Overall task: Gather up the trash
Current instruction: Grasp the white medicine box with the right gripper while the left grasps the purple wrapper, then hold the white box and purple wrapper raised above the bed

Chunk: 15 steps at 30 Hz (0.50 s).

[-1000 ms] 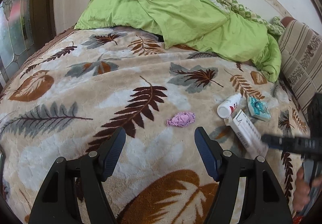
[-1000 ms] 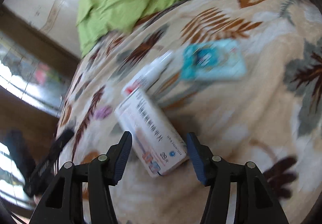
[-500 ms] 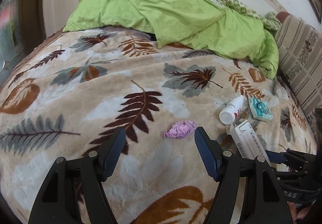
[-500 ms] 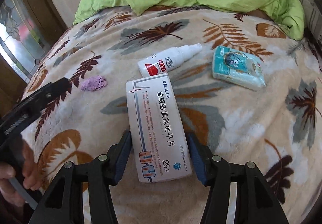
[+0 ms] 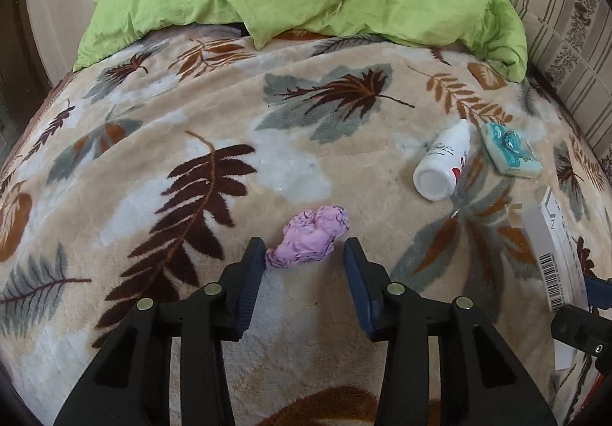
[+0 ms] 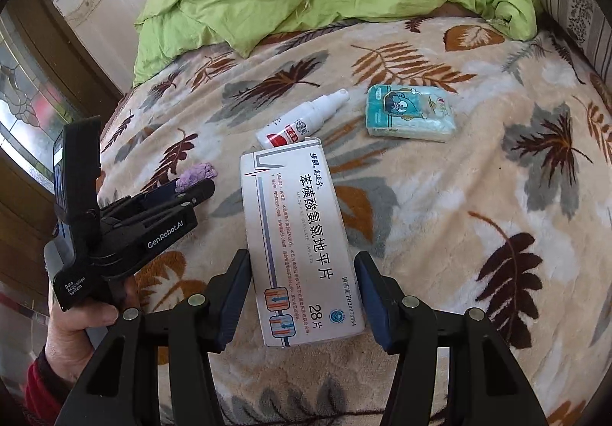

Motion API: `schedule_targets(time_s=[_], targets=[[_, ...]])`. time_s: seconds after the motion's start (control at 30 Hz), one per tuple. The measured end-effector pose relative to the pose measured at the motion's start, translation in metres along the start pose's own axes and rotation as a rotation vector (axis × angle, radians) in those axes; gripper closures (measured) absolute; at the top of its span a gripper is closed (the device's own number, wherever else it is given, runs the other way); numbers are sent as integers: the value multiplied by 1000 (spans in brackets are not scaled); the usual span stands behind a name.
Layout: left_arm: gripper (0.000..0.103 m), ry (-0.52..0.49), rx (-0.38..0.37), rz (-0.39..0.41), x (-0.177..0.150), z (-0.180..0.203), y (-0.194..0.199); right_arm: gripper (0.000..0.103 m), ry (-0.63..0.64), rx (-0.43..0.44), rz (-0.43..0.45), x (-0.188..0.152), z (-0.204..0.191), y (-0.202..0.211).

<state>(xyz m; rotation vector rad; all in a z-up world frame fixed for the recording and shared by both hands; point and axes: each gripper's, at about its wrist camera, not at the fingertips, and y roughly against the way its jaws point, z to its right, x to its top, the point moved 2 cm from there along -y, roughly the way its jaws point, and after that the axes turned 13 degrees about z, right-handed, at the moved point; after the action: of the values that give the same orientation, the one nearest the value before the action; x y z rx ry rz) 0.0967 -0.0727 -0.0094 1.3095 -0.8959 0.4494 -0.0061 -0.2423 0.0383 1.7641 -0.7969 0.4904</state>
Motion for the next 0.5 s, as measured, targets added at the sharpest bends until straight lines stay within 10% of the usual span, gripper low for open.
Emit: schedule_targets(time_s=[0.5], targets=[[75,107,-3,128,-7,-3,64,44,16,-54,167,-17,-9,67]])
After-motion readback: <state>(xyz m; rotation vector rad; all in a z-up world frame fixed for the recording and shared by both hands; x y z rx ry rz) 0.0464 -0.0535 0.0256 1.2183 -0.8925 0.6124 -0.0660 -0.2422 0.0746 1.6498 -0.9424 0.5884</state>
